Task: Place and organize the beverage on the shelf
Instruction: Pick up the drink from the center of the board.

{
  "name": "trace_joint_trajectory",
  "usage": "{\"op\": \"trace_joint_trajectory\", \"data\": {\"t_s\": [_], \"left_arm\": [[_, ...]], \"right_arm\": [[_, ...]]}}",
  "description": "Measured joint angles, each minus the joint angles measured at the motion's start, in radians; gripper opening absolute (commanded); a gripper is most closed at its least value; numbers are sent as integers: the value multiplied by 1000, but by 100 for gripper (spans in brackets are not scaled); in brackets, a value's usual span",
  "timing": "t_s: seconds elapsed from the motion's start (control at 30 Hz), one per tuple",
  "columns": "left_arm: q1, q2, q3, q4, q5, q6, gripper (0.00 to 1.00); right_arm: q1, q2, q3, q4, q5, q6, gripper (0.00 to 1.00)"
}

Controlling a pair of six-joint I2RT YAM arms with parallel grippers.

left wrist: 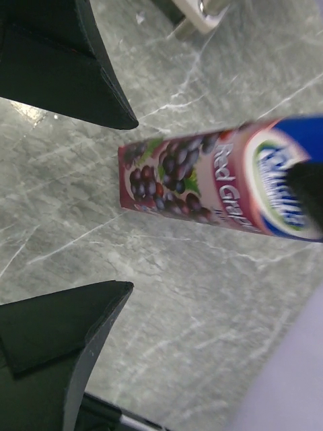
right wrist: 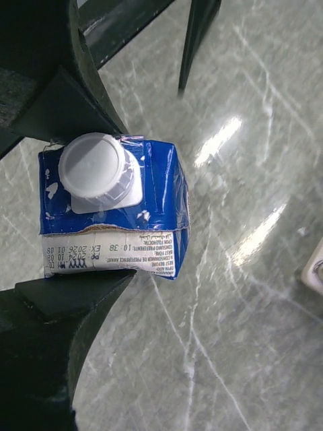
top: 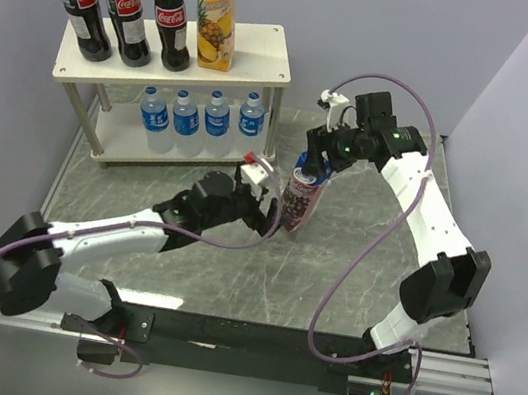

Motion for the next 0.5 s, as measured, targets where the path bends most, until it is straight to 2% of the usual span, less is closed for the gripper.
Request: {"op": "trace_joint_trajectory", "data": {"t_s": [0.27, 0.5], "left_arm": [[-33, 178, 40, 96, -29, 34, 100], [-45, 260, 182, 98, -85, 36, 99]], "right_arm": [[16, -79, -10, 2, -14, 41, 0], [24, -101, -38, -6, -16, 62, 0]]}}
